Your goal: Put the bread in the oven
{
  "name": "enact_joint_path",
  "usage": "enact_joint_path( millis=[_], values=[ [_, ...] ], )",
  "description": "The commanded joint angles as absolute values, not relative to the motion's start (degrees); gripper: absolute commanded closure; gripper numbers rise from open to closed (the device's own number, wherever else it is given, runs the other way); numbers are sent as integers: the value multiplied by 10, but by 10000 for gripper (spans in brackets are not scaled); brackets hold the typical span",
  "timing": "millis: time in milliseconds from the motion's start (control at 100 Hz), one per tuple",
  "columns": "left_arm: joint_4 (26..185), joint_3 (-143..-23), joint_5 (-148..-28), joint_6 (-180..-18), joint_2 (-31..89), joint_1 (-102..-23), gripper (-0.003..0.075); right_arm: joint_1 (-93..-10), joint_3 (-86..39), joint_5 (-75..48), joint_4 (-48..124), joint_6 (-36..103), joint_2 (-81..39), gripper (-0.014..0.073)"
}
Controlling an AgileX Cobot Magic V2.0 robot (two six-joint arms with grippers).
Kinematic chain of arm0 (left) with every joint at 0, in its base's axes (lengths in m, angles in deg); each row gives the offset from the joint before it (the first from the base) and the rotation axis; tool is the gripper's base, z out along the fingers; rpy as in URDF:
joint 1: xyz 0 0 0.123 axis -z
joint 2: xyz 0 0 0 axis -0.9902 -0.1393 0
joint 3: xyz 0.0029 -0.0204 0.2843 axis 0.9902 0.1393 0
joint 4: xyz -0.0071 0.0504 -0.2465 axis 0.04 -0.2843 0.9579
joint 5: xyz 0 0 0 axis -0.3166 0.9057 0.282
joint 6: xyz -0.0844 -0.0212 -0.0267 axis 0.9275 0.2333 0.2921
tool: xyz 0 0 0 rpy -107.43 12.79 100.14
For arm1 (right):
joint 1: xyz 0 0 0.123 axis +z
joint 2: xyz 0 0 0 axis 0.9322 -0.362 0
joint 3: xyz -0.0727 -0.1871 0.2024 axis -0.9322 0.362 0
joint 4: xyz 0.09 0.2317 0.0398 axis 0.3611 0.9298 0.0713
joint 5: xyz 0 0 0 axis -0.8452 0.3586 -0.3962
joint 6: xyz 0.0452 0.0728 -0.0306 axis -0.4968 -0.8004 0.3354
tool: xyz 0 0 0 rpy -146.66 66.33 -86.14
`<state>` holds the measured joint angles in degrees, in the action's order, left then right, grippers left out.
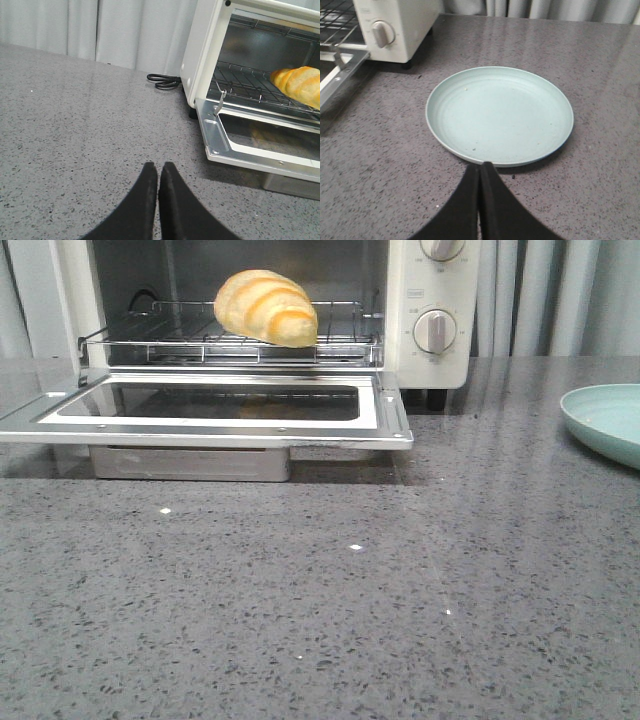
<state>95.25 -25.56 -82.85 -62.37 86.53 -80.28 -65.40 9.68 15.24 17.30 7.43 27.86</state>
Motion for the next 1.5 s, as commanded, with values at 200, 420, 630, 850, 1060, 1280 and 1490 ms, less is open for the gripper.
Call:
enact_joint_path(
  millis=[200,420,630,850,1060,1280,1490],
  values=[
    [959,-268,-784,-623,880,-803,741,-735,141,10,212,85,278,667],
    [959,-268,-784,-623,880,-803,741,-763,197,-68,220,85,305,667],
    [959,-268,-784,-623,880,-803,741,-765,259,-122,220,85,347,667],
    [959,-268,-784,-623,880,-803,741,-765,321,-163,220,85,391,667],
    [959,-268,-784,-623,880,-803,741,-765,345,-188,212,85,391,667],
    [959,-268,-784,-623,880,-803,741,-761,356,-195,192,85,391,667],
    [959,-268,-784,-623,880,-803,741,-728,386,-202,190,85,391,667]
  ],
)
